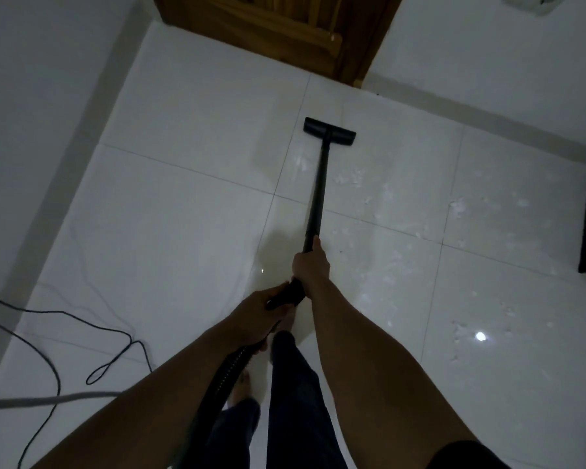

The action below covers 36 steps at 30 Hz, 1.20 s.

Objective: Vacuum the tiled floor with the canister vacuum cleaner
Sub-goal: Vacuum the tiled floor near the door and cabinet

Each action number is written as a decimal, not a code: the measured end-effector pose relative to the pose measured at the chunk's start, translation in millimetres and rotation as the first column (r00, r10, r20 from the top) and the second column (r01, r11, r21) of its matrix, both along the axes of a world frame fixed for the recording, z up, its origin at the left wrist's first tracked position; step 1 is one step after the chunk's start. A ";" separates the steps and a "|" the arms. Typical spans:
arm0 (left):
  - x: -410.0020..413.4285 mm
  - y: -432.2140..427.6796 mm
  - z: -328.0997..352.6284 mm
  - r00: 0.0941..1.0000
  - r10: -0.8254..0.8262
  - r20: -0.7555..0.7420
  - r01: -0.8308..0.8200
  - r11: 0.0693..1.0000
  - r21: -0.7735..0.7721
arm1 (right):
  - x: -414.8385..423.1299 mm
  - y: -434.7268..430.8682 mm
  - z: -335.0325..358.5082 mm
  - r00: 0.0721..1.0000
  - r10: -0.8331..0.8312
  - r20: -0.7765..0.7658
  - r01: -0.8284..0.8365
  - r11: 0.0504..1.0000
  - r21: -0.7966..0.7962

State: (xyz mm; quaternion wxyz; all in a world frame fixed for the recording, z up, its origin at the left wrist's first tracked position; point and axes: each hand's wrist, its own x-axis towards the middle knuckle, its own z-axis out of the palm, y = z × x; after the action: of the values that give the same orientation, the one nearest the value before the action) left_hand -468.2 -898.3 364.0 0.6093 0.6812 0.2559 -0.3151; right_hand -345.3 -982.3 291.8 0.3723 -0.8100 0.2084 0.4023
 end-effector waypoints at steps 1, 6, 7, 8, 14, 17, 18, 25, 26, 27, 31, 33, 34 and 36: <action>15.5 -0.5 -1.0 1.000 0.003 0.013 -0.003 1.000 0.002 | 16.3 0.4 -0.3 1.000 0.011 0.002 -0.011 1.000 0.000; 87.0 -1.2 -14.0 0.999 0.026 0.024 -0.027 0.999 0.047 | 92.4 3.9 -6.0 0.999 0.046 0.015 -0.046 0.999 0.005; 101.6 0.0 -17.4 0.999 0.033 0.013 -0.033 0.998 0.047 | 106.6 6.4 -10.0 0.999 0.050 0.019 -0.050 0.999 0.012; 115.6 1.7 -20.4 0.999 0.039 0.002 -0.039 0.998 0.047 | 119.8 9.0 -13.6 0.998 0.050 0.024 -0.051 0.999 0.020; 167.3 14.4 -27.9 0.995 0.094 -0.032 -0.092 0.994 0.064 | 172.8 29.9 -26.3 0.999 0.037 0.009 -0.038 0.998 0.055; 180.9 20.5 -32.7 0.994 0.111 -0.020 -0.109 0.991 0.082 | 189.7 40.1 -29.2 0.999 0.043 0.004 -0.043 0.998 0.055; 184.7 22.2 -34.4 0.993 0.114 -0.014 -0.112 0.990 0.088 | 195.0 43.0 -29.4 0.999 0.053 0.009 -0.053 0.997 0.046; 199.3 30.4 -38.6 0.998 0.051 -0.031 -0.046 0.985 0.165 | 205.9 51.7 -30.5 0.998 0.004 0.066 -0.008 0.998 0.056; 196.7 31.0 -38.2 0.998 0.045 -0.038 -0.038 0.986 0.163 | 201.8 50.6 -28.3 0.997 0.008 0.079 -0.012 0.999 0.050; 192.6 31.3 -36.9 0.998 0.040 -0.046 -0.032 0.986 0.163 | 195.9 48.7 -26.4 0.995 0.013 0.094 -0.017 0.999 0.040; 163.9 29.7 -23.4 0.997 0.018 -0.077 -0.006 0.989 0.150 | 160.2 41.5 -20.2 0.994 0.005 0.113 -0.007 1.000 0.017; 144.2 29.2 -17.4 0.995 0.008 -0.096 0.006 0.989 0.150 | 138.7 39.8 -15.1 0.994 0.002 0.110 -0.003 1.000 0.013; 134.5 28.8 -17.4 0.993 0.012 -0.113 0.004 0.990 0.142 | 128.8 38.7 -12.6 0.994 0.001 0.108 -0.002 1.000 0.008; 109.5 29.7 -15.7 0.988 0.018 -0.151 0.002 0.991 0.132 | 103.3 36.1 -6.4 0.994 -0.005 0.113 0.006 1.000 -0.002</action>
State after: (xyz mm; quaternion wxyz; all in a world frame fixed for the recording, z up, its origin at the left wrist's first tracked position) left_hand -358.7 -868.6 348.3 0.5429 0.6928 0.3245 -0.3463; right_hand -242.0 -946.2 285.4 0.3838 -0.8313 0.1896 0.3544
